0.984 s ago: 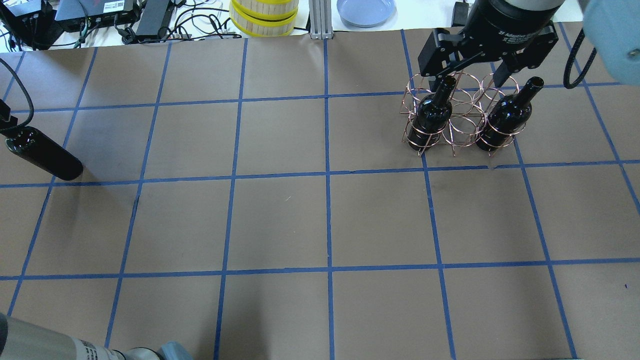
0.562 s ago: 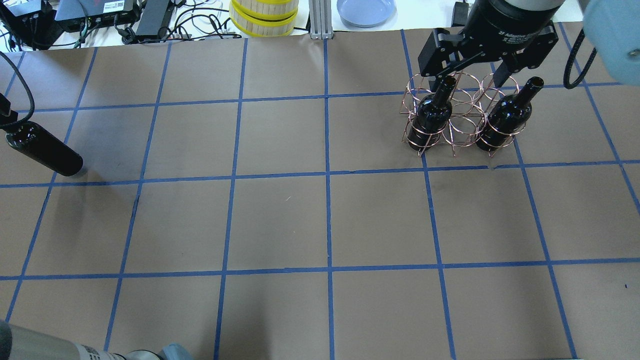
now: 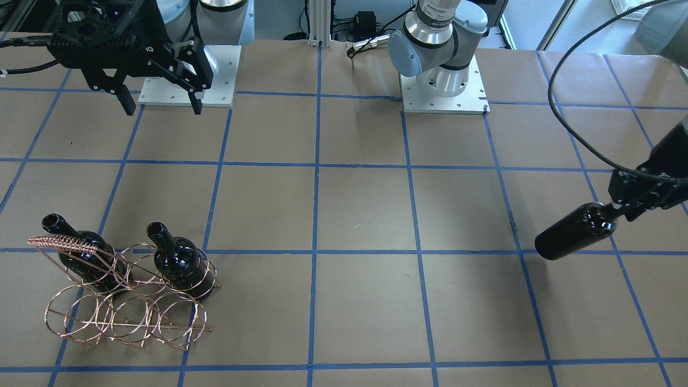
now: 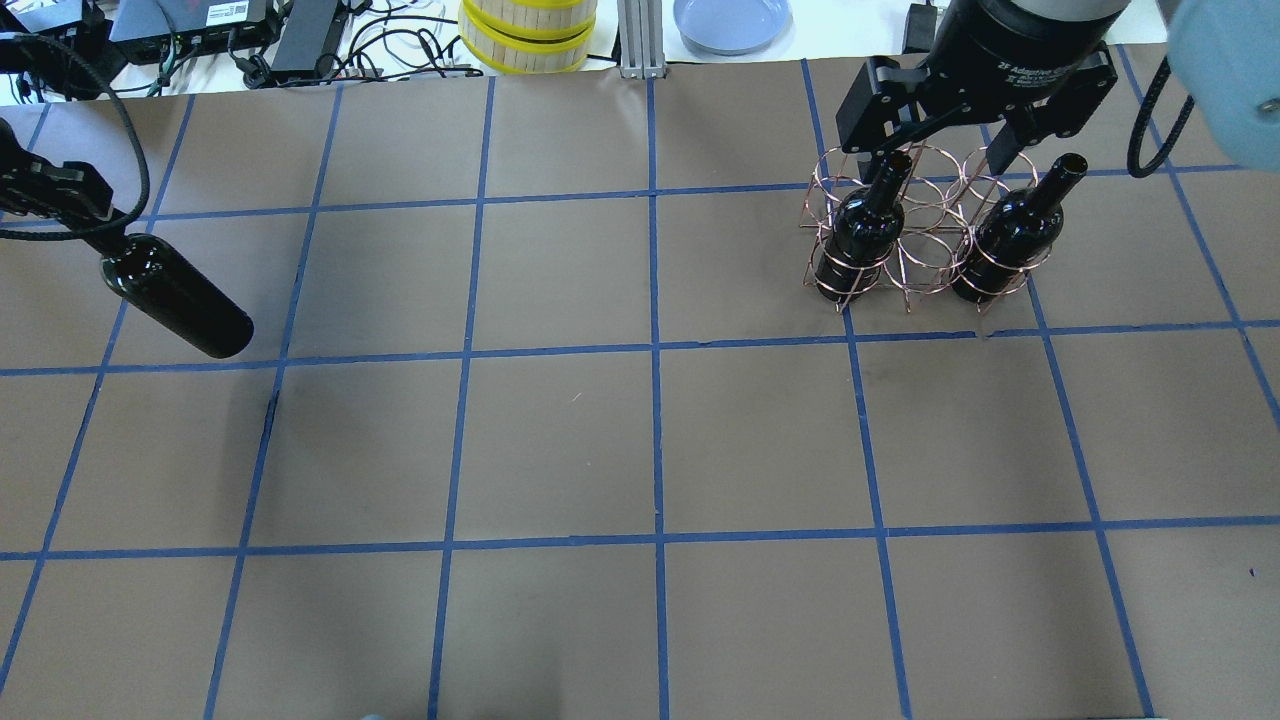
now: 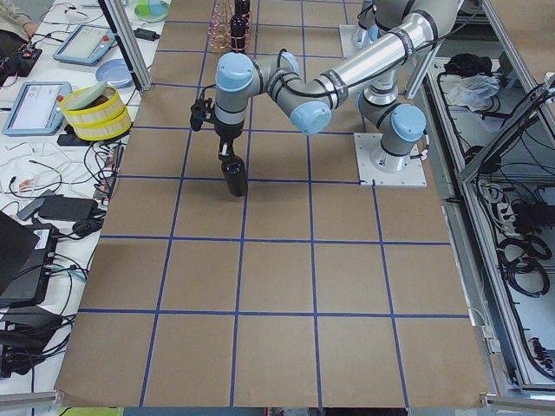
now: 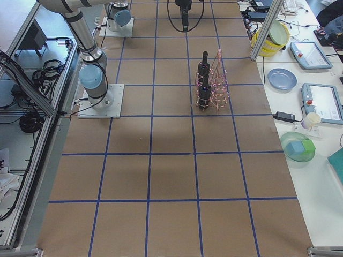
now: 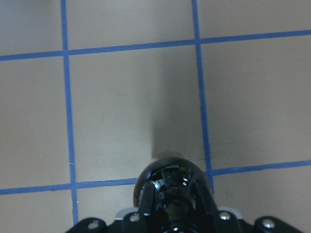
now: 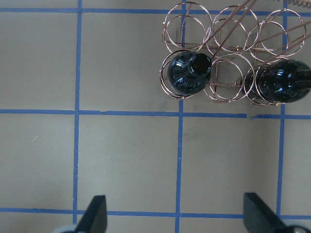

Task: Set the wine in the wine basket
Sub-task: 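Lift the bottle with the left gripper and swing it upright, then carry the bottle toward the table center and lower it upright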

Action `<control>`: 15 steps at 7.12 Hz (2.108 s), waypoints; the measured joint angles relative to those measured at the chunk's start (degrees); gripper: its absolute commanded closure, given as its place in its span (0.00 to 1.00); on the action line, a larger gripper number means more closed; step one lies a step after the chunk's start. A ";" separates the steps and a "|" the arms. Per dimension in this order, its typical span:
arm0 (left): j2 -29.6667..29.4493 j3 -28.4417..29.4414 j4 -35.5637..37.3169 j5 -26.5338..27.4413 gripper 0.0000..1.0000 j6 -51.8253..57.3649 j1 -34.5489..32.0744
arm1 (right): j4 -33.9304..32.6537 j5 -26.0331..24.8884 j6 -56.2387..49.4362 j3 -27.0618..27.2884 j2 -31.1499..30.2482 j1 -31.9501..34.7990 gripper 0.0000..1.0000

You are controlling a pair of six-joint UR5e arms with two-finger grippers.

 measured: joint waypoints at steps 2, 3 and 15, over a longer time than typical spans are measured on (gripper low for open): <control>5.07 -3.95 -1.58 0.19 0.99 -8.59 -7.66 | 0.00 0.00 0.00 0.00 0.01 0.00 0.00; 6.93 -5.37 -3.76 0.48 0.99 -13.18 -12.06 | 0.00 -0.02 0.00 0.00 0.03 0.00 0.00; 11.17 -15.84 1.65 11.86 1.00 -46.27 -48.96 | 0.00 0.00 0.00 0.00 -0.05 0.00 0.00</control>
